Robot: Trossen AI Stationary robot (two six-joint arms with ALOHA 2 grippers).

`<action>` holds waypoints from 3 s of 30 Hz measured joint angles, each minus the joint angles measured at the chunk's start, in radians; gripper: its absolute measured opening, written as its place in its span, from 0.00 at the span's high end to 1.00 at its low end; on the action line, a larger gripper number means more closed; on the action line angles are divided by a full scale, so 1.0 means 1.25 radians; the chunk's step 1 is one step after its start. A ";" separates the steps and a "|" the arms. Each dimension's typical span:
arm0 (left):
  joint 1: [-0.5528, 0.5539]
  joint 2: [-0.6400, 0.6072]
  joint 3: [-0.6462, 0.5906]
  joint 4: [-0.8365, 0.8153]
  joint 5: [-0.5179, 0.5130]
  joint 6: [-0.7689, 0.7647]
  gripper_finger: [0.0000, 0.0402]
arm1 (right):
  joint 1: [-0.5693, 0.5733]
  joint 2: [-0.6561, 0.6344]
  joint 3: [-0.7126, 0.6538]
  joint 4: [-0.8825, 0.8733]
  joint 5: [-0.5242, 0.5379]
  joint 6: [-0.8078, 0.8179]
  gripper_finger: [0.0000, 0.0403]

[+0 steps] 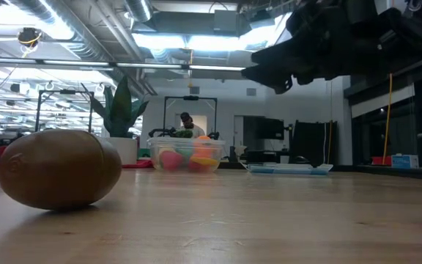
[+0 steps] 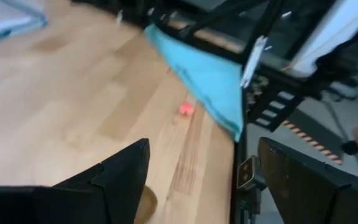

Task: Pick and placing Produce into tupperware
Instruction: Put the kiwi into the transparent bin

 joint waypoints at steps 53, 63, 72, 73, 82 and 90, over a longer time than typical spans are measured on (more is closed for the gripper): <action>0.327 0.260 0.385 -0.609 0.601 -0.644 0.28 | 0.121 0.000 0.000 -0.009 0.083 -0.042 0.32; 0.338 0.331 0.384 -0.595 0.723 -0.655 0.28 | 0.121 0.000 0.000 -0.010 0.083 -0.045 0.32; 0.345 0.351 0.384 -0.590 0.717 -0.653 0.28 | 0.121 0.000 0.000 -0.010 0.083 -0.042 0.32; 0.345 0.351 0.384 -0.589 0.711 -0.653 0.28 | 0.121 0.000 0.000 -0.010 0.083 -0.042 0.32; 0.344 0.351 0.384 -0.572 0.694 -0.635 0.28 | 0.121 0.000 0.000 -0.010 0.083 -0.042 0.32; 0.346 0.351 0.384 -0.586 0.693 -0.631 0.28 | 0.121 0.000 0.000 -0.010 0.082 -0.040 0.32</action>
